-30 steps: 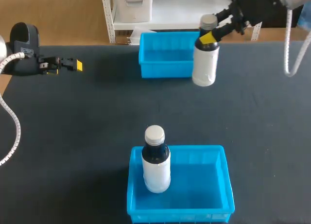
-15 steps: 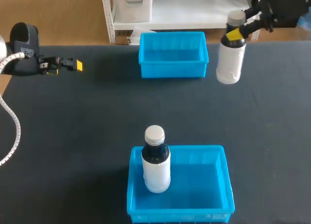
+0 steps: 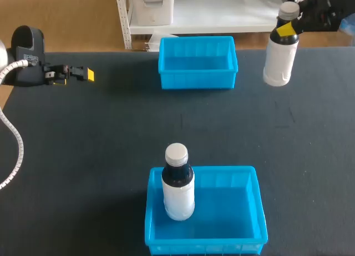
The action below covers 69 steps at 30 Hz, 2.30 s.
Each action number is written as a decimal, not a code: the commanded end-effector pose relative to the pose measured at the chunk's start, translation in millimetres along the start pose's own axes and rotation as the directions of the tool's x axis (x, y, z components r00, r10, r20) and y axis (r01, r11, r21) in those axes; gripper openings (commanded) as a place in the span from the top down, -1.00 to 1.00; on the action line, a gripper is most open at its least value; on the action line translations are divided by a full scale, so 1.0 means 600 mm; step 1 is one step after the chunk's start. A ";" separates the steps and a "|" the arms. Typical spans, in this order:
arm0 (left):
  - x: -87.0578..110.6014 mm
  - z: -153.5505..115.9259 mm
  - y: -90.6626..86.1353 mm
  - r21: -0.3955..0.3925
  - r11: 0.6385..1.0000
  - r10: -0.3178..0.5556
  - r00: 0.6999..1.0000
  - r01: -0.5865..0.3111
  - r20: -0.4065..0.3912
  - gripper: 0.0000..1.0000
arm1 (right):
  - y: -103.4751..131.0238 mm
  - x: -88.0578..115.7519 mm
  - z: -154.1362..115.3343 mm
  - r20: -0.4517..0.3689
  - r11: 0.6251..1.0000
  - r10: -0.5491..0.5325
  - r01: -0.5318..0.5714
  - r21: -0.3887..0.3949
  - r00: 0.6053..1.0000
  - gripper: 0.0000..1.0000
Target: Pick up the bottle, and place it in the far bin if it is heavy, or in the near bin if it is light.
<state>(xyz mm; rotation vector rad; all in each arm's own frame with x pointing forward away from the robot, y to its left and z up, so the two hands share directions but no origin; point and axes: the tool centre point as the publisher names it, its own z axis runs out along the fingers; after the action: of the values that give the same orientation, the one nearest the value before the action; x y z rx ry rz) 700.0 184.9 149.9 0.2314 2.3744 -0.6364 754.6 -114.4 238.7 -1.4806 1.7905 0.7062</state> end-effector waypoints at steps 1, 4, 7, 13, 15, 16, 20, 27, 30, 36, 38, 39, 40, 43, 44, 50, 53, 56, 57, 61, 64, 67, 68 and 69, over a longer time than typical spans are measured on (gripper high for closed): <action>0.000 0.000 0.000 0.000 1.000 0.000 1.000 0.000 0.000 -1.00 | -0.038 -0.008 0.006 0.003 0.999 -0.011 0.011 -0.038 1.000 1.00; 0.000 0.000 0.000 0.000 1.000 0.000 1.000 0.000 0.000 -1.00 | -0.059 -0.015 0.011 0.006 0.998 -0.030 0.030 -0.053 1.000 1.00; 0.000 0.000 0.000 0.000 1.000 0.000 1.000 0.000 0.000 -1.00 | -0.081 -0.026 0.023 0.003 0.996 -0.055 0.056 -0.076 0.998 1.00; 0.000 0.000 0.000 0.000 1.000 0.000 1.000 0.000 0.000 -1.00 | -0.120 -0.052 0.048 0.005 0.989 -0.100 0.100 -0.112 0.995 1.00; 0.000 0.000 0.000 0.000 1.000 0.000 1.000 0.000 0.000 -1.00 | -0.132 -0.061 0.057 0.011 0.987 -0.108 0.109 -0.119 0.994 1.00; 0.000 0.000 0.000 0.000 1.000 0.000 1.000 0.000 0.000 -1.00 | -0.139 -0.065 0.062 0.014 0.986 -0.112 0.113 -0.123 0.994 1.00; 0.000 0.000 0.000 0.000 1.000 0.000 1.000 0.000 0.000 -1.00 | -0.159 -0.081 0.084 0.031 0.983 -0.118 0.121 -0.134 0.992 1.00; 0.000 0.000 0.000 0.000 1.000 0.000 1.000 0.000 0.000 -1.00 | -0.179 -0.109 0.130 0.061 0.985 -0.091 0.099 -0.142 0.994 1.00; 0.000 0.000 0.000 0.000 1.000 0.000 1.000 0.000 0.000 -1.00 | -0.177 -0.123 0.156 0.071 0.984 -0.084 0.094 -0.152 0.994 1.00; 0.000 0.000 0.000 0.000 1.000 0.000 1.000 0.000 0.000 -1.00 | -0.175 -0.153 0.209 0.070 0.985 -0.082 0.092 -0.149 0.994 1.00; 0.000 0.000 0.000 0.000 1.000 0.000 1.000 0.000 0.000 -1.00 | -0.176 -0.161 0.228 0.073 0.985 -0.075 0.085 -0.149 0.994 1.00; 0.000 0.000 0.000 0.000 1.000 0.000 1.000 0.000 0.000 -1.00 | -0.177 -0.165 0.238 0.075 0.985 -0.071 0.082 -0.151 0.995 1.00; 0.000 0.000 0.000 0.000 1.000 0.000 1.000 0.000 0.000 -1.00 | -0.178 -0.168 0.249 0.076 0.985 -0.069 0.080 -0.153 0.995 1.00; 0.000 0.000 0.000 0.000 1.000 0.000 1.000 0.000 0.000 -1.00 | -0.182 -0.178 0.280 0.072 0.984 -0.063 0.074 -0.162 0.995 1.00; 0.000 0.000 0.000 0.000 1.000 0.000 1.000 0.000 0.000 -1.00 | -0.184 -0.180 0.288 0.070 0.984 -0.060 0.071 -0.165 0.996 1.00; 0.000 0.000 0.000 0.000 1.000 0.000 1.000 0.000 0.000 -1.00 | -0.196 -0.189 0.336 0.062 0.984 -0.040 0.050 -0.173 0.997 1.00; 0.000 0.000 0.000 0.000 1.000 0.000 1.000 0.000 0.000 -1.00 | -0.204 -0.189 0.356 0.059 0.983 -0.030 0.040 -0.179 0.998 1.00; 0.000 0.000 0.000 0.000 1.000 0.000 1.000 0.000 0.000 -1.00 | -0.211 -0.186 0.376 0.058 0.982 -0.022 0.032 -0.185 0.998 1.00; 0.000 0.000 0.000 0.000 1.000 0.000 1.000 0.000 0.000 -1.00 | -0.213 -0.185 0.381 0.058 0.982 -0.020 0.030 -0.187 0.998 1.00; 0.000 0.000 0.000 0.000 1.000 0.000 1.000 0.000 0.000 -1.00 | -0.223 -0.182 0.402 0.054 0.980 -0.009 0.020 -0.196 0.998 1.00; 0.000 0.000 0.000 0.000 1.000 0.000 1.000 0.000 0.000 -1.00 | -0.227 -0.179 0.417 0.050 0.979 -0.003 0.013 -0.205 0.999 1.00; 0.000 0.000 0.000 0.000 1.000 0.000 1.000 0.000 0.000 -1.00 | -0.230 -0.174 0.429 0.044 0.977 0.003 0.006 -0.215 0.999 1.00; 0.000 0.000 0.000 0.000 1.000 0.000 1.000 0.000 0.000 -1.00 | -0.231 -0.171 0.433 0.041 0.976 0.006 0.003 -0.218 0.999 1.00; 0.000 0.000 0.000 0.000 1.000 0.000 1.000 0.000 0.000 -1.00 | -0.232 -0.169 0.436 0.040 0.976 0.008 0.001 -0.220 0.999 1.00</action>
<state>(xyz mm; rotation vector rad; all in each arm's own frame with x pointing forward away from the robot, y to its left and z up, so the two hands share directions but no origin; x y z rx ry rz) 700.0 184.9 149.9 0.2314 2.3744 -0.6364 917.2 116.2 164.6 -1.4198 1.7643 0.6990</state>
